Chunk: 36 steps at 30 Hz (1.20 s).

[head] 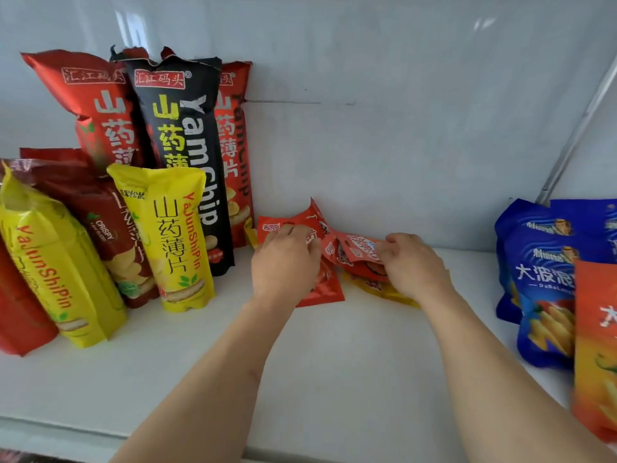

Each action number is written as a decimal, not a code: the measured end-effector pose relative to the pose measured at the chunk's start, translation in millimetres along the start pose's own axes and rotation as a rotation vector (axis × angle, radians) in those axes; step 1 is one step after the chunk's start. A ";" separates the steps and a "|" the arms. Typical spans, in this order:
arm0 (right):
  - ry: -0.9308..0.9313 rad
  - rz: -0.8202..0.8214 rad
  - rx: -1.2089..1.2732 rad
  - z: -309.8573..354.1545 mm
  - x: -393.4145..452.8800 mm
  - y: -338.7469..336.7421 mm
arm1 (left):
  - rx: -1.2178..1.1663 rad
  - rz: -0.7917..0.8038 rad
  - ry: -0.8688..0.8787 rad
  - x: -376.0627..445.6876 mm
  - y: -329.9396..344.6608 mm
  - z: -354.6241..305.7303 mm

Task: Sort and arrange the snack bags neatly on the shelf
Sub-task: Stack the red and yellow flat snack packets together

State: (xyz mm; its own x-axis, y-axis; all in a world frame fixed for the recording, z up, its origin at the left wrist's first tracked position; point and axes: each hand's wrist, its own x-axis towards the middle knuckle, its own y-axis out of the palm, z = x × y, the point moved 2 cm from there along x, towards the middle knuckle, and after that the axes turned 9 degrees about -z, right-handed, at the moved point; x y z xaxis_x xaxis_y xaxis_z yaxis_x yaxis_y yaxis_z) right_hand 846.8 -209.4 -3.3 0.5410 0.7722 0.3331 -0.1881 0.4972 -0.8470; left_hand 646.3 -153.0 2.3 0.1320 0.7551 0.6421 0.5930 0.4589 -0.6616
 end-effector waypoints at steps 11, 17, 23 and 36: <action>0.016 0.315 -0.193 6.8 46.1 16.5 | -0.214 0.101 -0.521 11.8 33.8 47.7; 0.045 0.380 -0.128 3.9 43.7 14.7 | -0.360 0.128 -0.612 14.5 37.7 52.2; 0.063 0.424 -0.128 2.2 31.6 18.2 | -0.535 0.136 -0.733 15.4 32.1 65.1; 0.171 0.343 0.161 5.7 14.4 3.3 | -0.660 0.178 -0.798 14.9 28.2 66.5</action>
State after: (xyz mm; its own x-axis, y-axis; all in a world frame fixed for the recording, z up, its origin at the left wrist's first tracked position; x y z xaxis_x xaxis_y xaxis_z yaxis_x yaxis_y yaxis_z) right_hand 849.2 -194.4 1.1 0.5503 0.8339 -0.0417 -0.4992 0.2886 -0.8170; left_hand 612.2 -97.7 -32.6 -0.1594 0.9862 -0.0437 0.9635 0.1458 -0.2247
